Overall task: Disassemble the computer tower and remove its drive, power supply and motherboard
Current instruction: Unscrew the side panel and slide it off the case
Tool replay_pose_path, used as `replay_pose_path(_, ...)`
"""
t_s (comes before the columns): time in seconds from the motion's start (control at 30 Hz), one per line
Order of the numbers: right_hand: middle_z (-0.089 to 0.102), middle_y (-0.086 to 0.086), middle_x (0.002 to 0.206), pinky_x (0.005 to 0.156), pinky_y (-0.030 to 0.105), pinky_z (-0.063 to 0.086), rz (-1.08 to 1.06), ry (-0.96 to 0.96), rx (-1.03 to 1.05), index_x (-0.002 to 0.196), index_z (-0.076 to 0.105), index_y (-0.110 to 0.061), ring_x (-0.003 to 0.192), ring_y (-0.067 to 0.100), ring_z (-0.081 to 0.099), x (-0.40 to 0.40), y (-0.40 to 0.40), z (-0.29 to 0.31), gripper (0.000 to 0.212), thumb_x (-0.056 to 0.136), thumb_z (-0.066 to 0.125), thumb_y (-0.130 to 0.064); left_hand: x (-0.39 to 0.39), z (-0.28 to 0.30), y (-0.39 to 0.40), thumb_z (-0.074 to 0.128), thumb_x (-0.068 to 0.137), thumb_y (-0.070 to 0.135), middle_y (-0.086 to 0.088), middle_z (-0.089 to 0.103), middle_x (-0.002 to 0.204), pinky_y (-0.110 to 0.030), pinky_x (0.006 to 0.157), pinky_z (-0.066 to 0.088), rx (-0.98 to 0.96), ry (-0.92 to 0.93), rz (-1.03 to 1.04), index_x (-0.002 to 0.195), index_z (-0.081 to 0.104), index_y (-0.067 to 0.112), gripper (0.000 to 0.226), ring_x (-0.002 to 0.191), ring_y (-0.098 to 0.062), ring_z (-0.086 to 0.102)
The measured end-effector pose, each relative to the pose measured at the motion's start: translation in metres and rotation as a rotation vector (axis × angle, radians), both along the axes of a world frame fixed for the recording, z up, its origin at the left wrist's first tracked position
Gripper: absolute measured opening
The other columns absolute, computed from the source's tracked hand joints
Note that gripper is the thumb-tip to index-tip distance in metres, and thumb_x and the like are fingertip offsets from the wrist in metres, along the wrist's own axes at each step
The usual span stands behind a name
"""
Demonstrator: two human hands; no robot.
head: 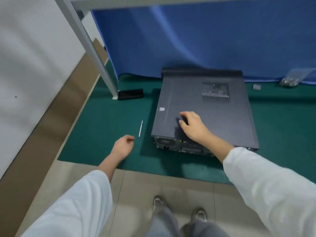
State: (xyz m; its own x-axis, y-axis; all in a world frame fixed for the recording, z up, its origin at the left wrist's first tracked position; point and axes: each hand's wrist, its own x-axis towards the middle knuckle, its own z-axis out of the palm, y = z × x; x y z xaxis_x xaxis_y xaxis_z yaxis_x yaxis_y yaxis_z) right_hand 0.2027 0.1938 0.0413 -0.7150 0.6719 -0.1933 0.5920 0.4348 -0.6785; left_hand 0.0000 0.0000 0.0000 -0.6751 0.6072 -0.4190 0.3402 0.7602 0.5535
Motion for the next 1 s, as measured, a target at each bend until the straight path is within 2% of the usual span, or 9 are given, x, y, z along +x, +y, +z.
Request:
replay_pose_path(0.17,0.037,0.009,0.147,0.115,0.036,0.015,0.042,-0.138,0.408,0.139,0.043,-0.008,0.14,0.028,0.023,-0.015,-0.008,-0.024,0.044,0.099,0.04,-0.026,-0.023,-0.027,0.019,0.049,0.093,0.01,-0.01,0.062,0.121,-0.022,0.094,0.038,-0.067,-0.029,-0.019,0.121,0.059,0.007,0.031,0.112,-0.024,0.056)
replay_pose_path(0.27,0.039,0.009,0.146,0.115,0.038,0.017,0.028,-0.174,0.529,0.139,0.043,-0.009,0.139,0.028,0.025,-0.014,-0.014,-0.03,0.045,0.098,0.038,-0.026,-0.035,-0.047,0.03,0.051,0.093,0.012,-0.011,0.062,0.122,-0.022,0.093,0.037,-0.091,-0.043,-0.014,0.123,0.057,0.006,0.032,0.113,-0.025,0.055)
replay_pose_path(0.43,0.041,0.01,0.145,0.115,0.039,0.02,0.022,-0.187,0.568,0.137,0.046,-0.009,0.138,0.029,0.029,-0.017,-0.014,-0.031,0.045,0.096,0.039,-0.024,-0.047,-0.073,0.056,0.058,0.091,0.019,-0.011,0.062,0.122,-0.026,0.094,0.038,-0.118,-0.027,0.028,0.124,0.055,0.006,0.036,0.115,-0.026,0.054)
replay_pose_path(0.57,0.042,0.01,0.144,0.114,0.04,0.021,0.014,-0.183,0.576,0.136,0.047,-0.009,0.138,0.029,0.03,-0.017,-0.013,-0.032,0.045,0.094,0.04,-0.024,-0.051,-0.085,0.079,0.062,0.088,0.03,-0.012,0.062,0.117,-0.028,0.09,0.042,-0.086,0.027,0.122,0.122,0.056,0.006,0.042,0.109,-0.027,0.057)
replay_pose_path(0.67,0.044,0.009,0.143,0.114,0.04,0.022,0.006,-0.157,0.591,0.135,0.049,-0.009,0.137,0.029,0.031,-0.017,-0.013,-0.034,0.045,0.093,0.04,-0.024,-0.049,-0.089,0.09,0.063,0.087,0.03,-0.013,0.063,0.114,-0.03,0.087,0.045,-0.11,0.063,0.134,0.116,0.06,0.006,0.038,0.105,-0.029,0.058)
replay_pose_path(0.77,0.045,0.01,0.142,0.113,0.041,0.024,-0.003,-0.145,0.602,0.134,0.05,-0.009,0.136,0.03,0.033,-0.017,-0.013,-0.035,0.046,0.092,0.04,-0.024,-0.045,-0.09,0.095,0.063,0.085,0.019,-0.008,0.067,0.094,-0.026,0.072,0.044,-0.136,0.082,0.14,0.1,0.067,0.007,0.02,0.087,-0.029,0.059)
replay_pose_path(0.83,0.046,0.01,0.141,0.113,0.041,0.025,-0.004,-0.142,0.604,0.133,0.051,-0.009,0.136,0.03,0.034,-0.018,-0.013,-0.035,0.046,0.091,0.039,-0.025,-0.045,-0.088,0.096,0.061,0.082,0.014,-0.008,0.061,0.077,-0.023,0.064,0.041,-0.155,0.052,0.159,0.083,0.069,0.009,0.01,0.07,-0.026,0.051)
replay_pose_path(0.9,0.046,0.01,0.141,0.113,0.041,0.025,0.0,-0.146,0.606,0.133,0.051,-0.009,0.135,0.03,0.034,-0.018,-0.012,-0.035,0.047,0.091,0.038,-0.025,-0.046,-0.085,0.096,0.057,0.08,0.011,-0.008,0.059,0.07,-0.021,0.061,0.04,-0.173,0.014,0.15,0.07,0.067,0.012,0.014,0.066,-0.023,0.047)
replay_pose_path(1.0,0.046,0.01,0.141,0.113,0.041,0.025,0.001,-0.134,0.594,0.133,0.051,-0.009,0.135,0.03,0.034,-0.017,-0.011,-0.037,0.048,0.09,0.037,-0.025,-0.044,-0.069,0.096,0.061,0.082,0.014,-0.003,0.065,0.072,-0.02,0.065,0.046,-0.019,-0.08,0.278,0.083,0.071,0.012,0.01,0.064,-0.016,0.056)
